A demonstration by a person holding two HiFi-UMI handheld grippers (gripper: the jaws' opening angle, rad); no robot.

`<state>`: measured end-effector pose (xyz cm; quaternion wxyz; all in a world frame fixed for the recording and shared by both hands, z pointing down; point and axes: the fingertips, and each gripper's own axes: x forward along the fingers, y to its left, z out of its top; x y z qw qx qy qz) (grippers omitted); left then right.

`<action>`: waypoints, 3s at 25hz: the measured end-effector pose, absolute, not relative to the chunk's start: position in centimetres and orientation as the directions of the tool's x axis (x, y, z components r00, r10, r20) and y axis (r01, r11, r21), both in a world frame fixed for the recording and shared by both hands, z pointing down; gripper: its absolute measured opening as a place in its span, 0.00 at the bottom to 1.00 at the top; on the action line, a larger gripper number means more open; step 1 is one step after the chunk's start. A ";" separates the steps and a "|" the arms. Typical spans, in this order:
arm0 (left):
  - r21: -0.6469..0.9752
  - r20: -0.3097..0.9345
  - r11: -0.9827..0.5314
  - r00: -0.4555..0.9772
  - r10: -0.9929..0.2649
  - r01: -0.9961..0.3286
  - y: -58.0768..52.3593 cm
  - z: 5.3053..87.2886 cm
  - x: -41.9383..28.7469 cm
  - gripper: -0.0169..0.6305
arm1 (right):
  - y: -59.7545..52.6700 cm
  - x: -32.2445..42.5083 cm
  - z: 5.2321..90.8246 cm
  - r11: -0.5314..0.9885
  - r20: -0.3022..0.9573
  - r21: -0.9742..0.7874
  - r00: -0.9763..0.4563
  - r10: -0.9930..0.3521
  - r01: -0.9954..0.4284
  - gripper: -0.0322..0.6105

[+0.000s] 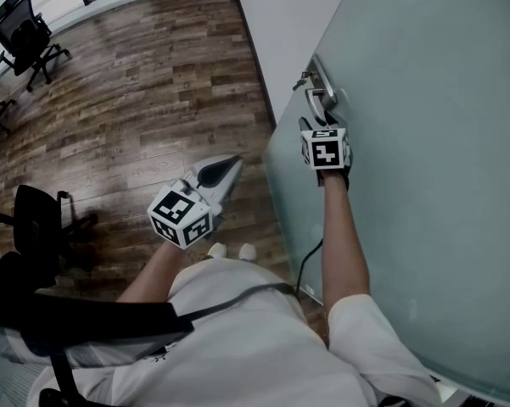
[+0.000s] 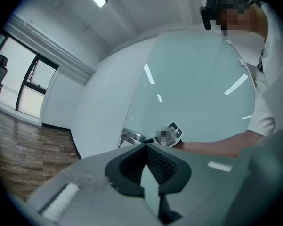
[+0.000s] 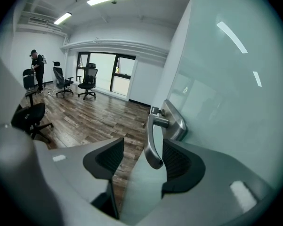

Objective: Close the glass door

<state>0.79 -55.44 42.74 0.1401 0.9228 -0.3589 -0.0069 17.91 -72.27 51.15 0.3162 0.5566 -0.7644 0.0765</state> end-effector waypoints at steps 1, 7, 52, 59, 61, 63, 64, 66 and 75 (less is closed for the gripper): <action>0.265 0.091 -0.705 0.745 -0.661 -0.658 -55.7 42.7 1.2 0.03 | -72.4 17.8 51.4 0.373 0.575 0.233 -0.182 -0.798 -0.898 0.44; 0.243 0.091 -0.736 0.771 -0.631 -0.631 -56.7 42.6 4.1 0.03 | -73.0 18.4 52.2 0.342 0.588 0.219 -0.156 -0.794 -0.914 0.36; 0.284 0.073 -0.728 0.771 -0.633 -0.624 -53.0 44.4 -3.6 0.03 | -68.6 9.6 51.6 0.453 0.579 0.184 -0.276 -0.767 -0.873 0.20; 0.301 0.057 -0.703 0.748 -0.661 -0.644 -51.0 44.0 -4.5 0.03 | -66.2 7.3 51.5 0.484 0.579 0.182 -0.304 -0.756 -0.856 0.20; 0.300 0.054 -0.693 0.737 -0.673 -0.655 -50.4 43.6 -4.6 0.03 | -65.7 6.5 51.2 0.487 0.574 0.188 -0.307 -0.759 -0.853 0.20; 0.296 0.056 -0.680 0.723 -0.689 -0.671 -49.8 43.5 -4.4 0.03 | -65.3 5.7 50.9 0.495 0.569 0.192 -0.314 -0.760 -0.848 0.20; 0.297 0.059 -0.671 0.714 -0.697 -0.680 -49.4 43.6 -4.2 0.03 | -65.2 5.4 50.9 0.500 0.568 0.193 -0.319 -0.759 -0.845 0.20; 0.302 0.069 -0.651 0.697 -0.714 -0.697 -48.4 43.8 -3.8 0.03 | -64.6 4.9 51.0 0.510 0.568 0.192 -0.329 -0.755 -0.838 0.20; 0.260 0.090 -0.564 0.601 -0.794 -0.784 -41.1 43.3 -3.7 0.03 | -60.3 1.9 50.4 0.544 0.542 0.188 -0.376 -0.752 -0.818 0.20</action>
